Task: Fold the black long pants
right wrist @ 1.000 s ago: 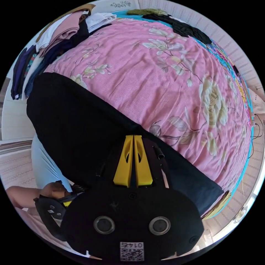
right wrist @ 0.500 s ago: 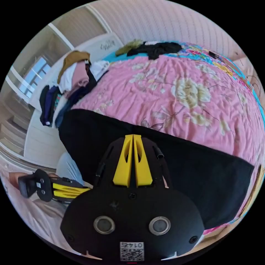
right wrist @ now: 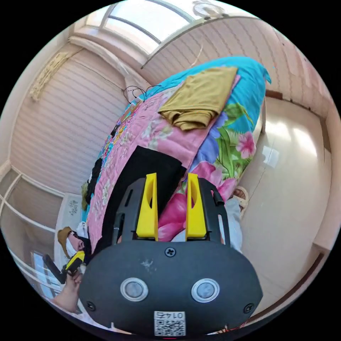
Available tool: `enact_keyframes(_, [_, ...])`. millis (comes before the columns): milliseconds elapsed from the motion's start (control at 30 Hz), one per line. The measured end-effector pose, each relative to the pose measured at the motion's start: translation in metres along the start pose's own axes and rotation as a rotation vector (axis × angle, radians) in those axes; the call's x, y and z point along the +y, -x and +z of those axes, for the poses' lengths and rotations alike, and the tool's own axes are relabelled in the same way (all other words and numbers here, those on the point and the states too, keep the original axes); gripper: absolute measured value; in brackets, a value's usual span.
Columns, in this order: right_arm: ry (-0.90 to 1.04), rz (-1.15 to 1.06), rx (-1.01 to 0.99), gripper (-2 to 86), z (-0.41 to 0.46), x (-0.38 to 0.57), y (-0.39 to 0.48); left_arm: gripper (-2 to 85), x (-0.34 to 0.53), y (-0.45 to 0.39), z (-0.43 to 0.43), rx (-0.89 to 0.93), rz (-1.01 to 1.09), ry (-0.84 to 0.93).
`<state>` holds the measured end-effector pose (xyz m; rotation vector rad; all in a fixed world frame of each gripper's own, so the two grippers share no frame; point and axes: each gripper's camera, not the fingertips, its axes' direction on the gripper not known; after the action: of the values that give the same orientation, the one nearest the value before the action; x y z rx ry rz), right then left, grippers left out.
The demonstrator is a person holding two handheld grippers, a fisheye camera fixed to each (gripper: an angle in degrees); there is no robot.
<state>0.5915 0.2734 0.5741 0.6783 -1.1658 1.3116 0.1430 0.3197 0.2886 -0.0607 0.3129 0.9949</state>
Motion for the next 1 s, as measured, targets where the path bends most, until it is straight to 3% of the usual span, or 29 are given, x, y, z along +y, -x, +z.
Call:
enact_keyframes(67, [0.015, 0.065, -0.115, 11.4, -0.017, -0.031, -0.009, 5.7, -0.041, -0.011, 0.016, 0.021, 0.038, -0.015])
enact_keyframes(267, [0.009, 0.029, -0.125, 3.9, -0.081, -0.083, 0.022, 6.5, -0.135, -0.038, 0.071, 0.05, 0.138, 0.013])
enact_keyframes(567, [-0.105, 0.031, -0.26, 1.2, -0.182, -0.127, 0.048, 6.8, -0.256, -0.073, 0.175, 0.065, 0.175, 0.119])
enact_keyframes(1000, [-0.155, -0.026, -0.266, 0.8, -0.261, -0.165, 0.104, 10.5, -0.336, -0.127, 0.286, -0.095, 0.379, 0.267])
